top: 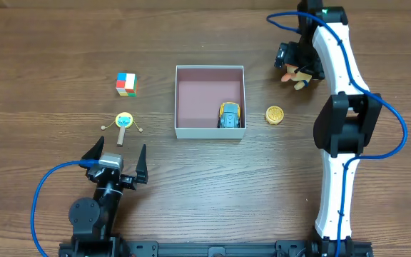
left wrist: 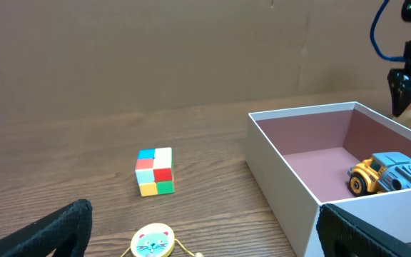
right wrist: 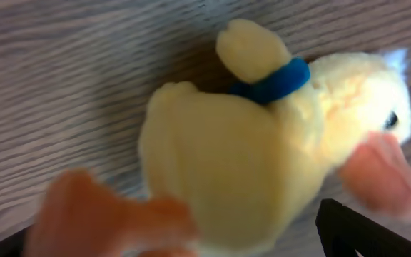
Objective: Pack container
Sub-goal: 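Move the right gripper to the plush duck and grasp it, then carry the plush duck into the box and open the right gripper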
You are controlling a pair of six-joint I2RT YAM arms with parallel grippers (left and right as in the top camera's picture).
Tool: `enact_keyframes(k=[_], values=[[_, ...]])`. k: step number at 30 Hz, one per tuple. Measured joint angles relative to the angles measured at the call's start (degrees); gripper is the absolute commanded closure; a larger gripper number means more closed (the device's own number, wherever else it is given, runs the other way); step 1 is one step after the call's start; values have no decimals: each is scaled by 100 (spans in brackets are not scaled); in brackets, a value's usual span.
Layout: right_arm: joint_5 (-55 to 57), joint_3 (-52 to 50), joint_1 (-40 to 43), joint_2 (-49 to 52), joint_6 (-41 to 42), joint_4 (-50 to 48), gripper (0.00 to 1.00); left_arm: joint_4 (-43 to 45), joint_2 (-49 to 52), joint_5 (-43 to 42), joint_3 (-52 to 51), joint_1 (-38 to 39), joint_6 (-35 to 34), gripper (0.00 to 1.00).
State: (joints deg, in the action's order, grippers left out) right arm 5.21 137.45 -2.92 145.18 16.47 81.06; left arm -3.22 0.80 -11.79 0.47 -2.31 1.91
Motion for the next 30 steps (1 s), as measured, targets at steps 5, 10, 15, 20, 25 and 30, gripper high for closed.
enact_keyframes(k=[5,10,15,20,25,30], values=[[186,0,44,50,-92,-96,20,0,0,-2,0,0,0,0],[269,0,87,50,-140,-157,48,0,0,0,0,0,0,0],[280,0,103,50,-188,-120,81,0,0,0,0,0,2,0],[291,74,103,52,-175,238,83,0,0,0,0,0,0,0],[295,728,76,61,-170,1062,84,0,0,0,0,0,0,0],[179,1626,-96,-33,-190,1582,84,0,0,-2,0,0,0,0]])
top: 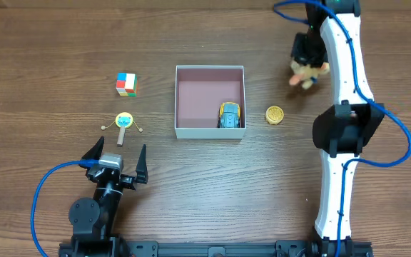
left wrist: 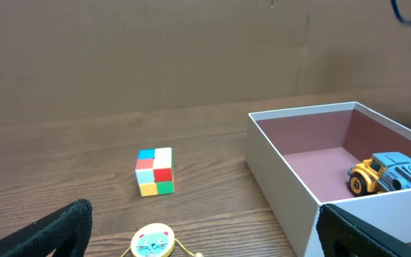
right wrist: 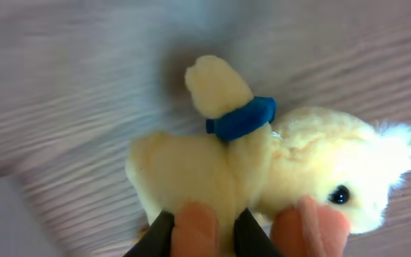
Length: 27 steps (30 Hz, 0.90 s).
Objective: Pack container
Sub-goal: 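Carry the plush duck into the box and open the right gripper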
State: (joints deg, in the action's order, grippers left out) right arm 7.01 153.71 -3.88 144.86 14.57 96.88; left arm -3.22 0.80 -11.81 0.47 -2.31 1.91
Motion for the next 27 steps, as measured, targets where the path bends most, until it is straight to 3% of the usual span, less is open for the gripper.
enact_keyframes(k=[5,10,16,27], values=[[-535,42,-549,-549,-31,22,82,0,0,2,0,0,0,0],[-678,111,-1504,-1187,-94,17,72,0,0,2,0,0,0,0],[-402,7,-2549,-1427,-131,20,72,0,0,2,0,0,0,0],[-227,-822,-2728,-1419,122,-92,71,0,0,2,0,0,0,0]])
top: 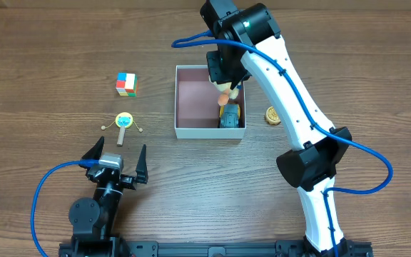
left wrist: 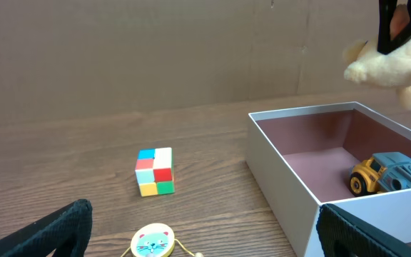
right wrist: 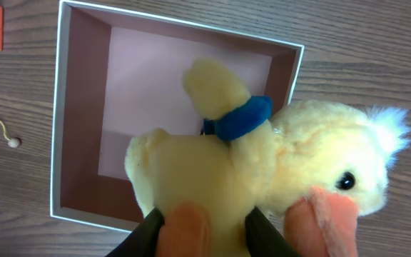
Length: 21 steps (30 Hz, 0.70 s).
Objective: Pack container
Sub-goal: 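Carry the plush duck into the box and open the right gripper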
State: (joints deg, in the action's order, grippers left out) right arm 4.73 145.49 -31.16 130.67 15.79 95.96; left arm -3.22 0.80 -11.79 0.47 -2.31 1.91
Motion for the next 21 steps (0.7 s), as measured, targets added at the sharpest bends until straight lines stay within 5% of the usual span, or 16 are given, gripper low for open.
enact_keyframes(k=[21], values=[[-90,-17,4,11,-197,-369,39,0,0,-2,0,0,0,0]])
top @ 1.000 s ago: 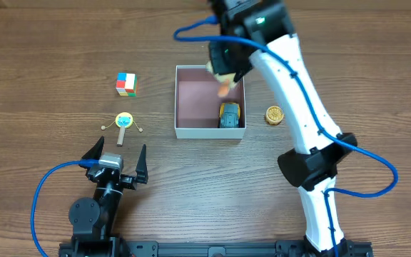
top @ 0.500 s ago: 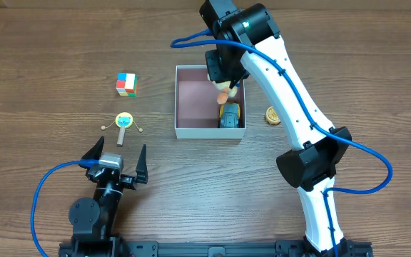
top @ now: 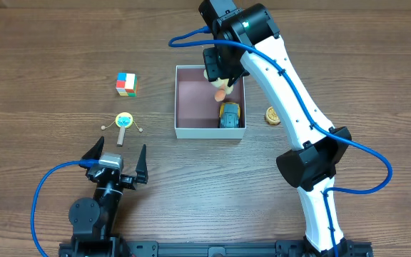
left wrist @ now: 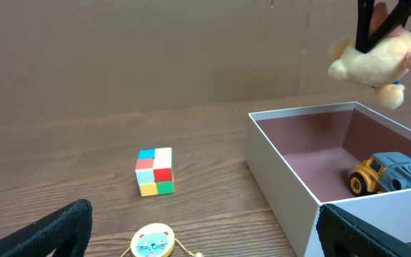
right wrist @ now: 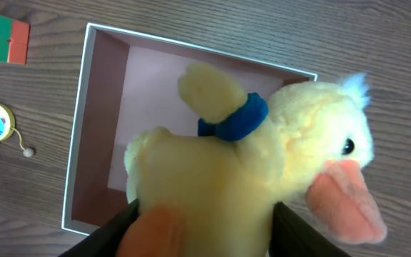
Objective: Pack container
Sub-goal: 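Carry the plush duck into the box and open the right gripper, then move the right gripper to the yellow round toy and grasp it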
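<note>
A white box with a pink inside (top: 175, 100) stands mid-table, and a yellow and blue toy truck (top: 230, 114) lies in its near right corner. My right gripper (top: 220, 68) is shut on a yellow plush duck (top: 216, 78) above the box's far right part. In the right wrist view the duck (right wrist: 220, 171) fills the frame between the black fingers (right wrist: 123, 221), with the box (right wrist: 77, 164) below it. From the left wrist view the duck (left wrist: 366, 57) hangs clear above the box rim (left wrist: 284, 114). My left gripper (top: 116, 160) rests open near the front edge.
A multicoloured cube (top: 126, 83) lies left of the box. A small cat-face rattle drum (top: 124, 121) is nearer the left gripper. A gold disc (top: 273, 116) lies right of the box.
The right gripper with the duck has shifted a little toward the box's far side, and the duck's head has turned. The fingers show further apart on the duck. The left arm is unchanged.
The right gripper was over the duck lying on the table far right of the box. Then it was shut on the duck there, lifted. Then it held the duck over the box near the truck, and now slightly further back.
</note>
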You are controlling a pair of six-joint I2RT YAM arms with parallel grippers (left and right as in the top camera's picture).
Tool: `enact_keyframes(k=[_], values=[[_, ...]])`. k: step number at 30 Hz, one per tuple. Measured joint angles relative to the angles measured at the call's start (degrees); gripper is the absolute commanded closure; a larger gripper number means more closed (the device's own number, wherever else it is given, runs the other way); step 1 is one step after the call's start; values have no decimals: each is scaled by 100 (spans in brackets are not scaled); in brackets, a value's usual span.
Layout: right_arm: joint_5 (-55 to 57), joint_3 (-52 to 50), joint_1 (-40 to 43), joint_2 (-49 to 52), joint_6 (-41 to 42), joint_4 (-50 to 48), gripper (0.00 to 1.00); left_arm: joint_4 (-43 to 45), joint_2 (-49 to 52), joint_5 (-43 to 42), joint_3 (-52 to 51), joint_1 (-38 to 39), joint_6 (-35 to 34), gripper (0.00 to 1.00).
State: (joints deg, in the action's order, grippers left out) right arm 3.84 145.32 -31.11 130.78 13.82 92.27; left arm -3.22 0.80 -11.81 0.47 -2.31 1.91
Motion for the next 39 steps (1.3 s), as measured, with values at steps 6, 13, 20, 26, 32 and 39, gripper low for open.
enact_keyframes(k=[6,13,20,26,32,39], values=[[-7,0,66,0,-9,-13,27,0,0,2,0,0,0,0],[35,0,247,0,-33,-31,16,0,0,2,0,0,0,0],[625,0,509,0,278,11,0,0,0,2,0,0,0,0],[796,22,1261,0,767,481,0,0,0,2,0,0,0,0],[-175,17,2164,-2,575,481,0,0,0,2,0,0,0,0],[-557,-1200,2334,-424,323,479,0,-2,0,0,0,0,0,0]])
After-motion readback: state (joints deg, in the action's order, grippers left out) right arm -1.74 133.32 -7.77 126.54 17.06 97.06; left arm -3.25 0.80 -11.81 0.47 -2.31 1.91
